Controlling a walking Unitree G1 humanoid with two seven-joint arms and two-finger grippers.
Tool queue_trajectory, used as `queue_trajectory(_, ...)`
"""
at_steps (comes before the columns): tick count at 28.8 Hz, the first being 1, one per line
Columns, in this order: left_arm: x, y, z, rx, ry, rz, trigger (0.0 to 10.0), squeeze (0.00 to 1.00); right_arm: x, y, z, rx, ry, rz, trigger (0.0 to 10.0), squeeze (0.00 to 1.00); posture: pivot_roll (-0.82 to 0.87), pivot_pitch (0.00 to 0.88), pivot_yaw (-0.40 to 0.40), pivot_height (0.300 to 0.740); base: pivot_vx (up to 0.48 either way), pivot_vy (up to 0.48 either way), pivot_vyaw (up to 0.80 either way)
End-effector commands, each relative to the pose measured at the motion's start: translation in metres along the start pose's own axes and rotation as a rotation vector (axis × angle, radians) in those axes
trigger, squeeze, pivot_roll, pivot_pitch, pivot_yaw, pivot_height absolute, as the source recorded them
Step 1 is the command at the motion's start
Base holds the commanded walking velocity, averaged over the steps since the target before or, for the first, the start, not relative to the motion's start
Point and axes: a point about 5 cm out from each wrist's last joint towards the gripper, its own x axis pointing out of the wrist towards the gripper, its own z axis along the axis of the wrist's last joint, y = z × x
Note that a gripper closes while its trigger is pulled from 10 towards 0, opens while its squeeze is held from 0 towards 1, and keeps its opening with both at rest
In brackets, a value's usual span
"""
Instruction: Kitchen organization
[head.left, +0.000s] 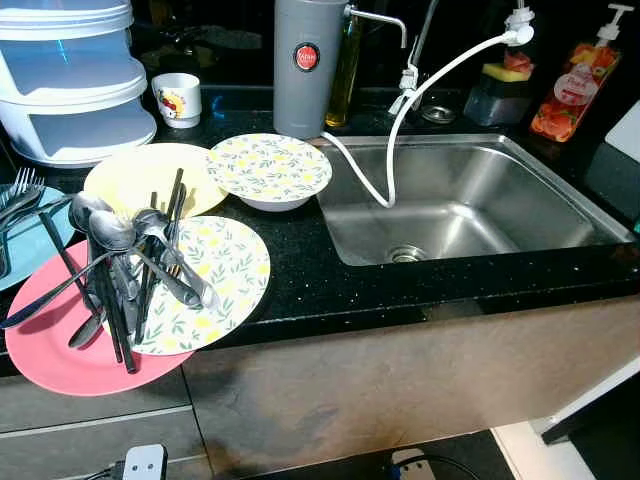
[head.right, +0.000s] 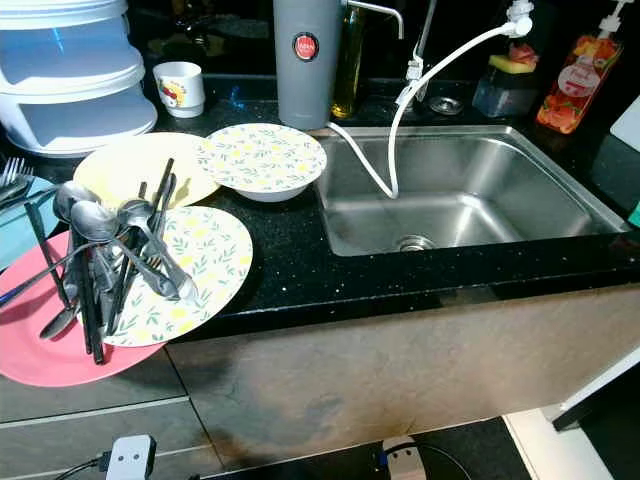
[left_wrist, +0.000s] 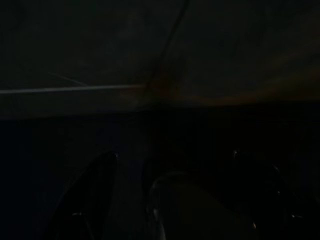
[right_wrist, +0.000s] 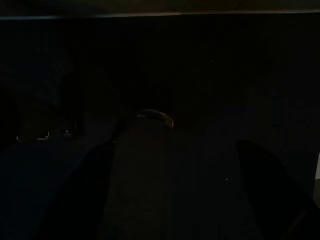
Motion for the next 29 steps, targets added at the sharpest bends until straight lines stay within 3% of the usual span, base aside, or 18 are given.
queue_trajectory(1,-0.003,-0.003,-0.009,0.005,0.041,-0.024,10.0,0.0,-0.001,-0.002,-0.006,0.025,0.011,-0.013,10.0,0.0,0.07,0.136,-0.041,0.74,0.0,0.0,0.0)
queue_trajectory(9,-0.002,-0.002,-0.011,0.038,0.081,-0.008,10.0,0.0,-0.002,-0.005,-0.01,0.017,0.022,-0.023,10.0,0.0,0.07,0.134,-0.022,0.74,0.0,0.0,0.0)
queue_trajectory(11,0.0,-0.002,-0.006,0.118,0.053,0.029,10.0,0.0,-0.002,-0.006,-0.008,0.027,0.012,-0.024,10.0,0.0,0.07,0.125,-0.034,0.74,0.0,0.0,0.0)
queue_trajectory(13,0.0,-0.002,-0.004,0.145,0.041,0.044,10.0,0.0,-0.002,-0.006,-0.008,0.027,0.011,-0.023,10.0,0.0,0.07,0.125,-0.034,0.74,0.0,0.0,0.0)
queue_trajectory(14,0.001,-0.002,0.0,0.069,0.008,0.034,10.0,0.0,-0.003,-0.006,-0.012,0.009,0.025,-0.02,10.0,0.0,0.07,0.122,-0.036,0.74,0.0,0.0,0.0)
queue_trajectory(17,0.002,-0.001,0.002,0.025,-0.008,0.026,10.0,0.0,-0.003,-0.005,-0.013,0.005,0.03,-0.02,10.0,0.0,0.07,0.129,-0.034,0.74,0.0,0.0,0.0)
queue_trajectory(29,-0.002,0.002,-0.002,0.031,0.0,0.036,10.0,0.0,-0.002,-0.002,-0.01,0.001,0.024,-0.008,10.0,0.0,0.08,0.146,-0.05,0.74,0.0,0.0,0.0)
